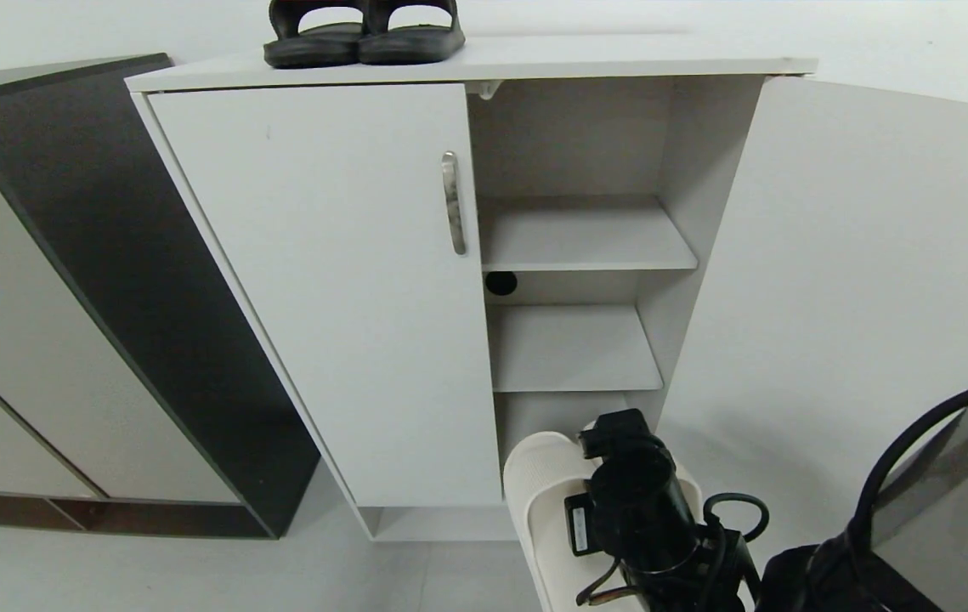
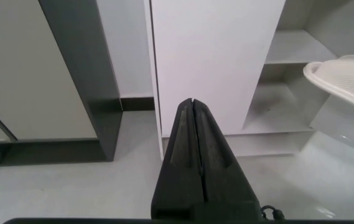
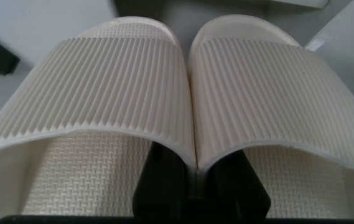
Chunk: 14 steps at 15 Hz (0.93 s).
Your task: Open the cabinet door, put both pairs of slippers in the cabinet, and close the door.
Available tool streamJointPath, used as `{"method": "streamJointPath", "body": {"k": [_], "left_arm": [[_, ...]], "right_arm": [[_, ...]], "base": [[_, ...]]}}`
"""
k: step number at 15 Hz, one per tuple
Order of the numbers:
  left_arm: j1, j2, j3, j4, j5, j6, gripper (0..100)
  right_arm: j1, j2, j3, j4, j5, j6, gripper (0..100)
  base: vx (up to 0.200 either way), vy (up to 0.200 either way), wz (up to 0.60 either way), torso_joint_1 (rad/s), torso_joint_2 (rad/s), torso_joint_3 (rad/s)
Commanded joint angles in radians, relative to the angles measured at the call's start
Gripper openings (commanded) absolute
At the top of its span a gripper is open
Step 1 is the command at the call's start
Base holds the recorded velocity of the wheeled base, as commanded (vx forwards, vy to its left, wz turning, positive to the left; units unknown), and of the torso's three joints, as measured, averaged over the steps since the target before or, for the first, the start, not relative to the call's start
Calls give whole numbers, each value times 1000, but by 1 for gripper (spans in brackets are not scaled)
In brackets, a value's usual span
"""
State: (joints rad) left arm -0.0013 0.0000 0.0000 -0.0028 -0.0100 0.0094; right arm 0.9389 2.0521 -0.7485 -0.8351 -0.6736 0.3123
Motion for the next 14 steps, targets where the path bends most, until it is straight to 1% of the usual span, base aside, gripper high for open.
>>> {"method": "streamJointPath", "body": {"k": [1,4,6,7,10,11,12,14], "left_arm": [[0,2,0,0,-1,0,0],[0,2,0,0,-1,0,0],[0,2,0,0,-1,0,0],[0,2,0,0,-1,0,0],[0,2,0,0,-1,0,0],[0,2,0,0,1,-2,0],[0,2,0,0,1,-3,0],[0,2,0,0,1,-3,0]], "right_arm": [[-29,40,-45,2,0,-9,0],[-49,112,-129,-18,-1,-25,0],[-49,120,-153,-52,-4,-39,0],[-49,118,-144,-105,-40,-88,0],[-49,120,-118,-266,-80,-188,0],[-51,131,-103,-397,-100,-253,0],[-60,149,-86,-492,-110,-297,0],[-78,194,-81,-608,-112,-352,0]], "base": [[0,0,0,2,2,-183],[0,0,0,-1,4,-198],[0,0,0,7,5,-200],[0,0,0,2,2,-198],[0,0,0,5,2,-196],[0,0,0,2,-2,-149],[0,0,0,2,2,-80],[0,0,0,0,0,0]]}}
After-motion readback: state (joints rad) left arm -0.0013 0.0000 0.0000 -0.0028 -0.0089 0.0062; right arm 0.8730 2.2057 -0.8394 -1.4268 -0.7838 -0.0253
